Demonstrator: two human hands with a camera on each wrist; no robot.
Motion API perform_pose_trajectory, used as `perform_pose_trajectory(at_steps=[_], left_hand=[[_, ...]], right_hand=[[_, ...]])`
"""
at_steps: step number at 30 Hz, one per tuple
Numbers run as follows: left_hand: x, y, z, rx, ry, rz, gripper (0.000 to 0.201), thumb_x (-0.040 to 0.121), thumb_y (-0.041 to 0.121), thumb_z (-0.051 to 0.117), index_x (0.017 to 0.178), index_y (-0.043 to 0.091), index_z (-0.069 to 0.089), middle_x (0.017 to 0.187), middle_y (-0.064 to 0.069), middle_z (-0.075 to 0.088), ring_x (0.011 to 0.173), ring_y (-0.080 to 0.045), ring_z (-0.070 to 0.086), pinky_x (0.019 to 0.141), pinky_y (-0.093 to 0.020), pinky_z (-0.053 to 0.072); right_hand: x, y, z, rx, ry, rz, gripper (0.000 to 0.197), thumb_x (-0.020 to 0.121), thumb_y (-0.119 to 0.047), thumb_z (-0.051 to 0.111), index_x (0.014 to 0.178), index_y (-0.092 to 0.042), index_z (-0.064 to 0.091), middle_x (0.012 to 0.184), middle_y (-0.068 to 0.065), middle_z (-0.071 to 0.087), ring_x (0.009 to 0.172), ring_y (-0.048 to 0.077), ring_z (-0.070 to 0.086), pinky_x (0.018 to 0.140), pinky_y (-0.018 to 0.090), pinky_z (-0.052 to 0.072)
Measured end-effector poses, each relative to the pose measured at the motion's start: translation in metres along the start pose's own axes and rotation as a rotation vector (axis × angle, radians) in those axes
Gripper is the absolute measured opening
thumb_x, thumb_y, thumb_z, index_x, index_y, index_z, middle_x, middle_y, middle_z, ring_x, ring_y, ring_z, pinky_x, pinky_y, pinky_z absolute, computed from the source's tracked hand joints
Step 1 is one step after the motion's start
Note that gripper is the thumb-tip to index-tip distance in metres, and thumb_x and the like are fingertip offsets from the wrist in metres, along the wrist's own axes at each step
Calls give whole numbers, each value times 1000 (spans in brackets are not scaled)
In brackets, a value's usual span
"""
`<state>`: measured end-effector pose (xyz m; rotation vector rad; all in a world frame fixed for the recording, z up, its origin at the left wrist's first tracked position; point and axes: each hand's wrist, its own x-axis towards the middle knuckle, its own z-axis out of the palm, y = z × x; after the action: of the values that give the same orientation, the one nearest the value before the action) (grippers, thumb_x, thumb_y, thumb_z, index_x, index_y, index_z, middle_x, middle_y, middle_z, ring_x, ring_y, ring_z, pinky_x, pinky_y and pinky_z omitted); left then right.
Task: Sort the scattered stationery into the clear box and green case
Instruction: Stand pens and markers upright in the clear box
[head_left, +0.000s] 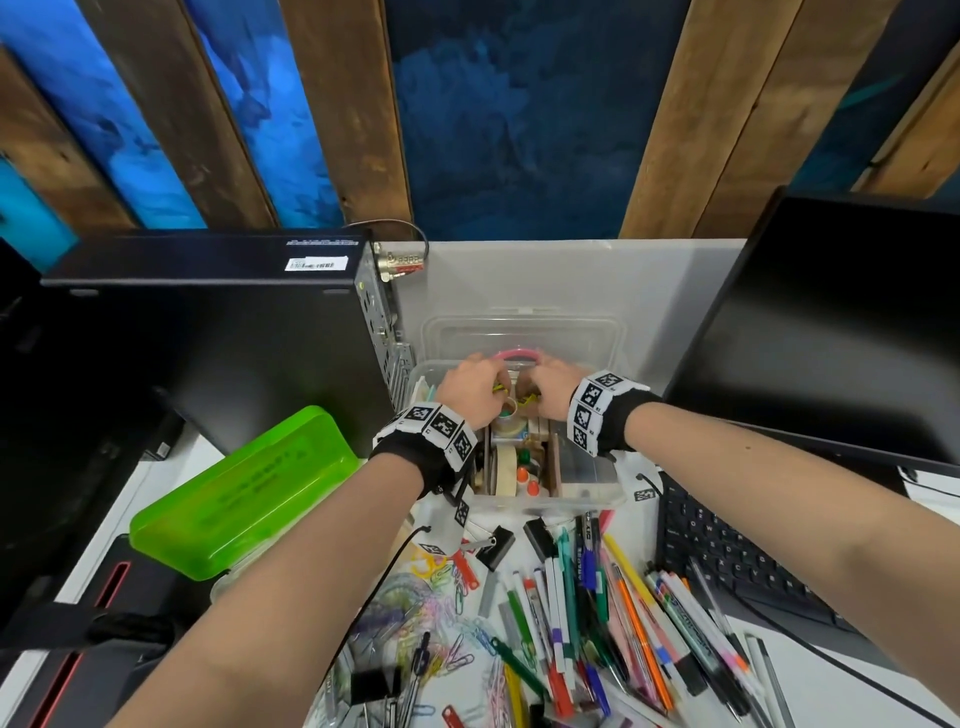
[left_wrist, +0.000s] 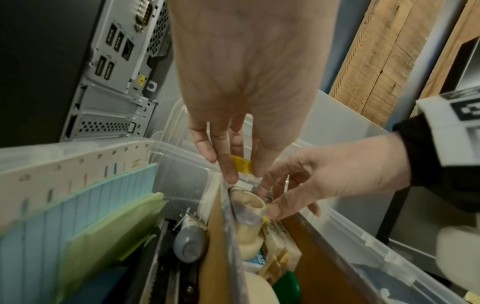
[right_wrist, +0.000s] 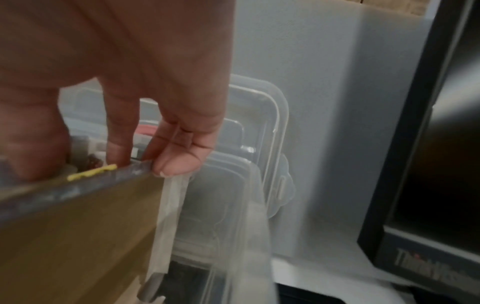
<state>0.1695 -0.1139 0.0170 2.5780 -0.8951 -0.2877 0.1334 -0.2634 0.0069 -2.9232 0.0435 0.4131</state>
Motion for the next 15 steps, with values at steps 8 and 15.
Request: perform_pose_trajectory(at_steps=[8,15], left_hand=[[0,0,2,16,23,11,13,88,14,59,100,18,64,106,-5,56,98,-27,60,90,-39,49],[4,4,6,-36,20,14,30,83,12,64,113,15,58,107,-7,63,99,-25,61,84,-32,48]], right_hand=[[-6,2,-8,-85,66,-58,16,86,-11,57,94,-21,67,109,2,58,98,22,58,79,30,45],[-11,-2,-9,-61,54,-15,16,85,-5,55,93,-18,61,110,3,58,94,24,59,83,38,52]])
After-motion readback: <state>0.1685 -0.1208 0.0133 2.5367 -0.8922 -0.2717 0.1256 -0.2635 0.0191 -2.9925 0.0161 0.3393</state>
